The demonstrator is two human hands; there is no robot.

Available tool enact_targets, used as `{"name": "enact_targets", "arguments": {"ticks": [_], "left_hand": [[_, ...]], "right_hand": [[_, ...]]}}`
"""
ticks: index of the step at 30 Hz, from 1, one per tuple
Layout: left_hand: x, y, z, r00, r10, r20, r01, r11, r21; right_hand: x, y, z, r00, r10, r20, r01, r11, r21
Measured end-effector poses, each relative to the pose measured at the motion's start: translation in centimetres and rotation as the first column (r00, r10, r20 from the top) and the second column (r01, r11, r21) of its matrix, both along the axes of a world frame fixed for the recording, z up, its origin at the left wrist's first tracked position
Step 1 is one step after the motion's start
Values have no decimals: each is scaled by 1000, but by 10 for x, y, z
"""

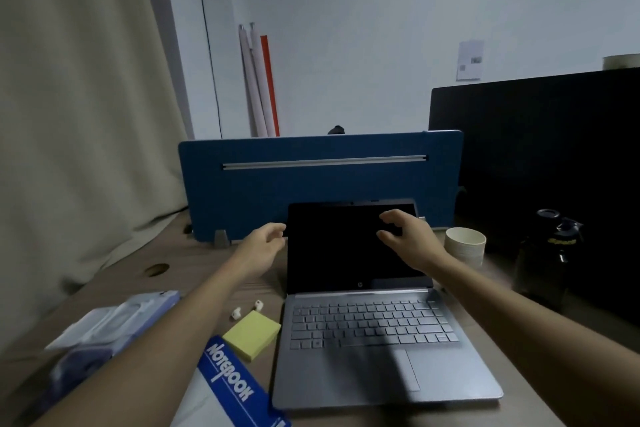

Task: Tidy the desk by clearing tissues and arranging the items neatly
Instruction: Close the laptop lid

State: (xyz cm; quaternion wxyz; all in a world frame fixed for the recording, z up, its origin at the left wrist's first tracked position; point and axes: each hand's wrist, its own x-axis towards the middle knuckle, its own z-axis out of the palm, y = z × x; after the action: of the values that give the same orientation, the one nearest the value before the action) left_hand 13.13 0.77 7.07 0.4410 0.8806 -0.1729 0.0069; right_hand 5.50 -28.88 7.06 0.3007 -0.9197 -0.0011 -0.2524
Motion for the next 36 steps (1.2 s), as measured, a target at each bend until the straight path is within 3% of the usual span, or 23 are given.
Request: {"name": "enact_targets", "arguments": {"ticks": [13, 17, 21, 28, 36], "left_hand": [[69, -31, -11, 998, -51, 39, 47, 994, 103], [92, -52, -8, 990, -70, 119, 54, 990, 131], [114, -74, 1, 972, -92, 217, 40, 972, 234], [141, -101, 1, 975, -74, 207, -36, 876, 480], [116, -97, 25, 961, -76, 268, -59, 884, 464]], "right_hand": [[66, -46, 8, 986, -104, -133, 91, 991, -101], [92, -63, 5, 981, -102, -164, 76, 985, -154], [123, -72, 1, 982, -126, -141, 86, 961, -262], [161, -61, -12, 963, -181, -200, 96, 924, -370], [143, -55, 10, 973, -188, -134, 124, 915, -384]]}}
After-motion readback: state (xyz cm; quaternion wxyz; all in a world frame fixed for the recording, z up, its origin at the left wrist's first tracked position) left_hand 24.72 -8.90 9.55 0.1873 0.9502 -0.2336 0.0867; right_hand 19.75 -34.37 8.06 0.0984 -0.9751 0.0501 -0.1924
